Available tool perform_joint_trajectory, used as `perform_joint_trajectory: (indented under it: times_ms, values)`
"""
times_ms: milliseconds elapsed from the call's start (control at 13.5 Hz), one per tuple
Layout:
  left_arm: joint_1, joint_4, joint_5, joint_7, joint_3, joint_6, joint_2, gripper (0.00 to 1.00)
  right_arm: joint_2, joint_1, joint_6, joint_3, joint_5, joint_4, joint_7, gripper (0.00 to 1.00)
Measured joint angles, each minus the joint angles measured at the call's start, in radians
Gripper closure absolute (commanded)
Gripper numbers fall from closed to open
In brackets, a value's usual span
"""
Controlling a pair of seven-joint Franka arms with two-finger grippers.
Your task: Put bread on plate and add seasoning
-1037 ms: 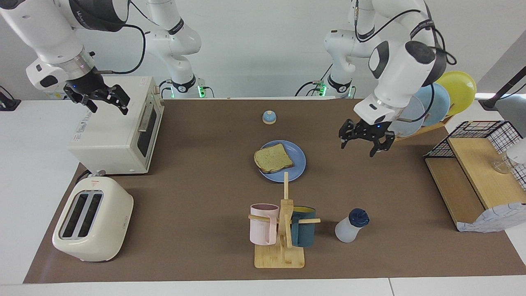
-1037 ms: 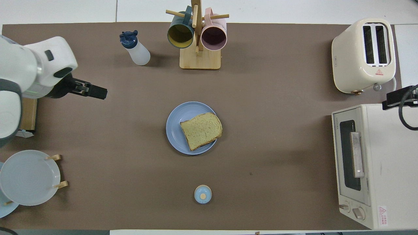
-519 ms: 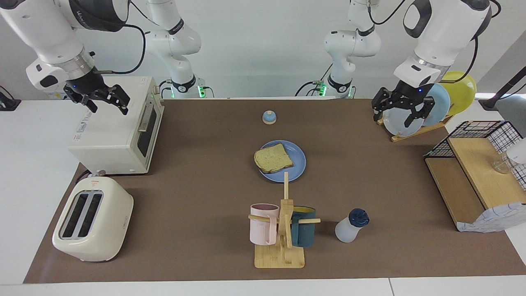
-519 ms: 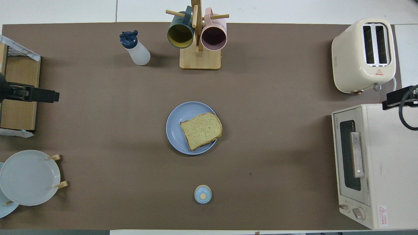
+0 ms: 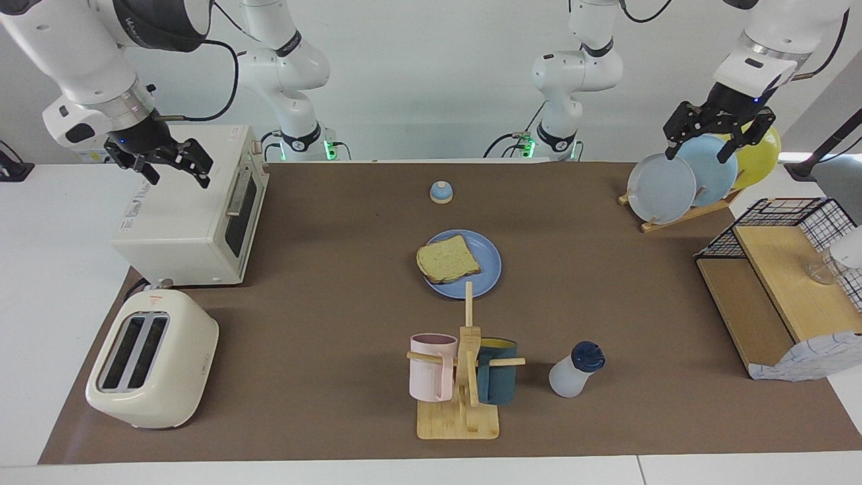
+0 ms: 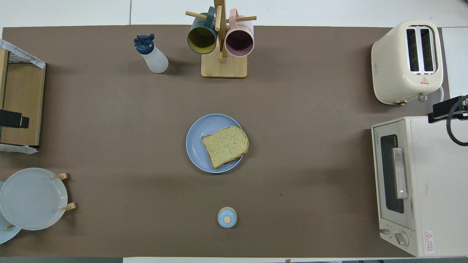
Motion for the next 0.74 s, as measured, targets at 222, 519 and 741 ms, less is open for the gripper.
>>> perform_joint_trajectory:
  times_ms: [222,519,741]
  values:
    - [0.0,-0.052,0.0,-0.031,-0.008,0.041,0.026,0.0,0.0,0.0,0.0,0.0,0.0,0.0,0.0,0.0]
    - [-0.001,-0.061,-0.005,-0.091,-0.008,0.048,0.022,0.0,0.0,0.0,0.0,0.0,0.0,0.0,0.0,0.0]
    - [0.0,-0.059,0.004,-0.095,-0.005,0.05,0.021,0.0,0.0,0.0,0.0,0.0,0.0,0.0,0.0,0.0]
